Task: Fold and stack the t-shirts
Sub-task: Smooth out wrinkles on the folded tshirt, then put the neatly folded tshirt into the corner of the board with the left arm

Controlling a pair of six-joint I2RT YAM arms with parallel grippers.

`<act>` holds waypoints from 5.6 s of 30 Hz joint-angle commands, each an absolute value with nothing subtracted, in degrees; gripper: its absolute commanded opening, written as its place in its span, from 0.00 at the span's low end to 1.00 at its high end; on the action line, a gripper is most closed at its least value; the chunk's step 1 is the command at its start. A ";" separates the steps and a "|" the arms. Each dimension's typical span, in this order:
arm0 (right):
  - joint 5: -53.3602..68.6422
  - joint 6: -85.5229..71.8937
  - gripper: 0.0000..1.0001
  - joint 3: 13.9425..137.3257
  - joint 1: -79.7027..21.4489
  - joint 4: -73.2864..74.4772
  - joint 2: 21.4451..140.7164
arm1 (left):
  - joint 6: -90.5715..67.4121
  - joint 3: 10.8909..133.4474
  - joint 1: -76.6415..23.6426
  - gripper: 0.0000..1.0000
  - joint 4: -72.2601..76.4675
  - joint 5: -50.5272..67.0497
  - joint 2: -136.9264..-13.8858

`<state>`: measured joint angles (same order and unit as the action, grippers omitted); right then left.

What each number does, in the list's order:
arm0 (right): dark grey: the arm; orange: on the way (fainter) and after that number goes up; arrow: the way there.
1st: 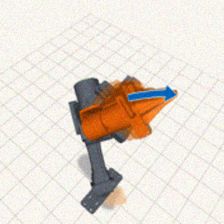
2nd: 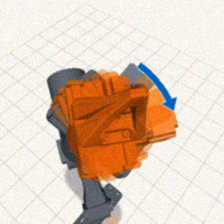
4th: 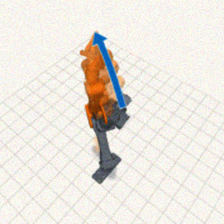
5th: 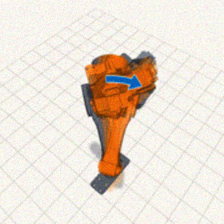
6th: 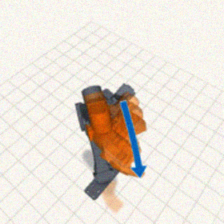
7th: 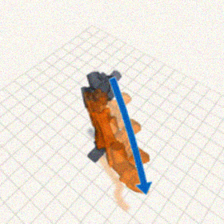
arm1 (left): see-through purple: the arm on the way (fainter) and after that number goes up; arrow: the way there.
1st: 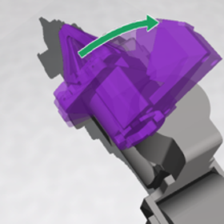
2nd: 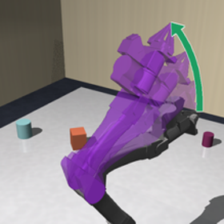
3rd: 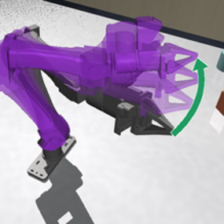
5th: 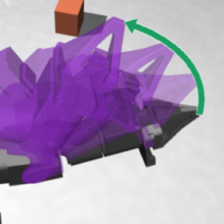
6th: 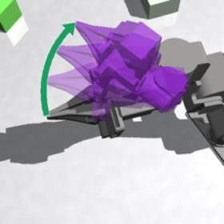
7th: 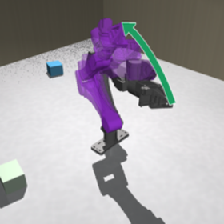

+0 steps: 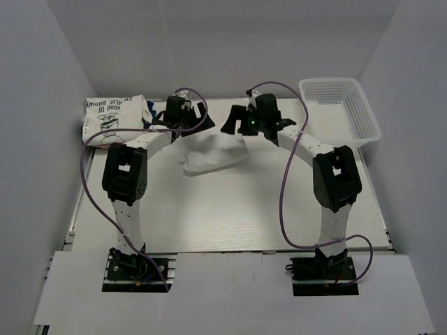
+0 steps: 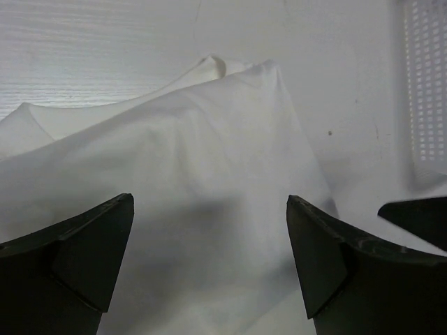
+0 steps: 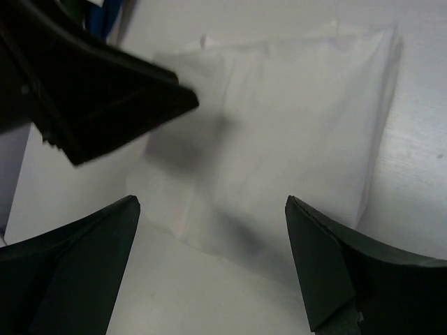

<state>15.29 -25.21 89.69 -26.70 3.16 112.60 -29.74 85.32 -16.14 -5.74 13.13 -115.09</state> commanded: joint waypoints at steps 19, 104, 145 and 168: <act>17.23 -27.86 0.90 76.82 -26.81 1.41 111.19 | -22.59 98.01 -15.73 1.00 -13.27 16.76 -116.56; -11.51 -17.49 0.90 58.54 -24.52 6.77 85.08 | -0.45 95.72 -15.39 0.00 -25.93 -4.28 -109.79; -11.95 -19.25 0.90 64.24 -24.26 11.77 89.64 | 13.97 125.24 12.56 0.00 -38.24 -1.41 -118.56; -9.93 -18.63 0.90 65.32 -24.43 13.10 87.73 | -0.95 123.51 17.94 1.00 -36.64 -3.35 -118.58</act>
